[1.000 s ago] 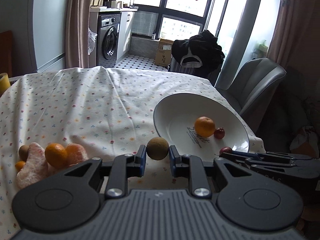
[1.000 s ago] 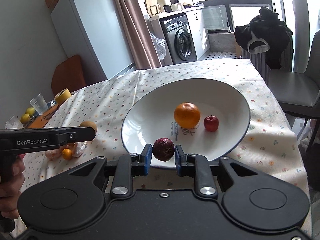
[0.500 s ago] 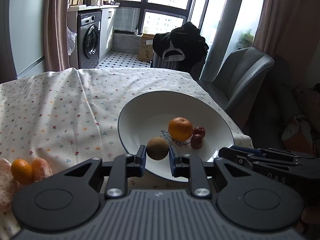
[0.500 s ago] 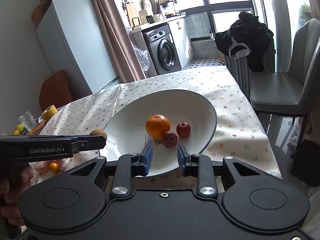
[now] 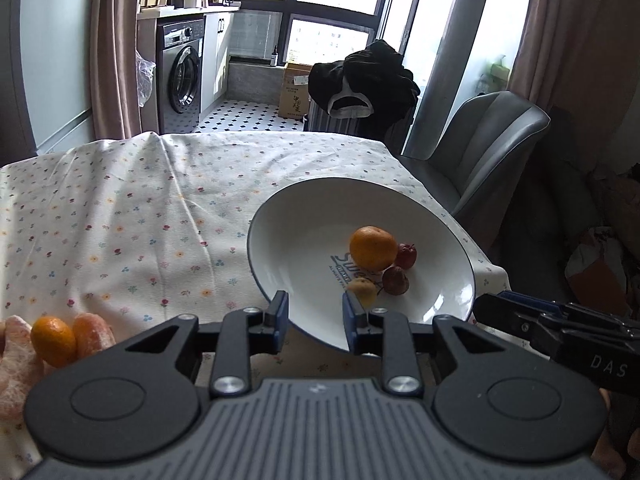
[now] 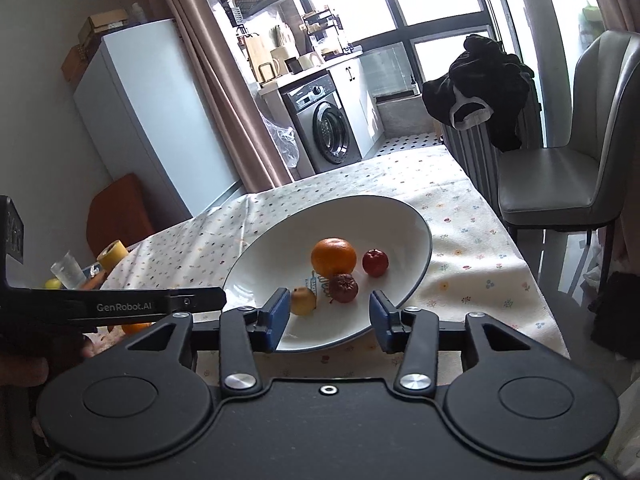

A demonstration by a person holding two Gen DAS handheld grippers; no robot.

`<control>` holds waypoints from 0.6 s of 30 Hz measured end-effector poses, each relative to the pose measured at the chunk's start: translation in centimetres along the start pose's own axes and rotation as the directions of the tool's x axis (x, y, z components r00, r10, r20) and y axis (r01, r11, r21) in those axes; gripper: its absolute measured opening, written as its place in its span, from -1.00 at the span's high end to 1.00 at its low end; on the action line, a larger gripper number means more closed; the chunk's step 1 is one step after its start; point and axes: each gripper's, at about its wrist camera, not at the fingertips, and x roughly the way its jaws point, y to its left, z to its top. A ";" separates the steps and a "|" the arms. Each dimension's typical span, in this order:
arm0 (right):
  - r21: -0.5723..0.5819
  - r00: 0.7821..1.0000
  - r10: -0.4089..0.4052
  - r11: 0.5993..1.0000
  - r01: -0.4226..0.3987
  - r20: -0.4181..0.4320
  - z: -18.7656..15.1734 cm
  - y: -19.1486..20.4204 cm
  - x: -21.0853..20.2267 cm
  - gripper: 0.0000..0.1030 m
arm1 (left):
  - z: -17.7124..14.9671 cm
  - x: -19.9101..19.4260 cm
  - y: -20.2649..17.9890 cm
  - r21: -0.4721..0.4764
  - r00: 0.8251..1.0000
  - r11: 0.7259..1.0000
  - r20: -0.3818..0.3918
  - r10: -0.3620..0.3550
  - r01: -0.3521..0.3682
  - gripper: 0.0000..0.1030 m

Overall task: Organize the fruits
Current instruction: 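Carry the plum and kiwi into the white bowl and open both grippers, then move both open grippers back from the bowl toward the fruit pile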

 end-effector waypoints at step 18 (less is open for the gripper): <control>-0.083 0.999 0.017 0.996 -0.013 0.042 0.7 5.3 -0.3 -0.91 | -0.4 -7.3 5.7 -0.088 0.983 0.987 0.107 0.146 -0.137 -0.74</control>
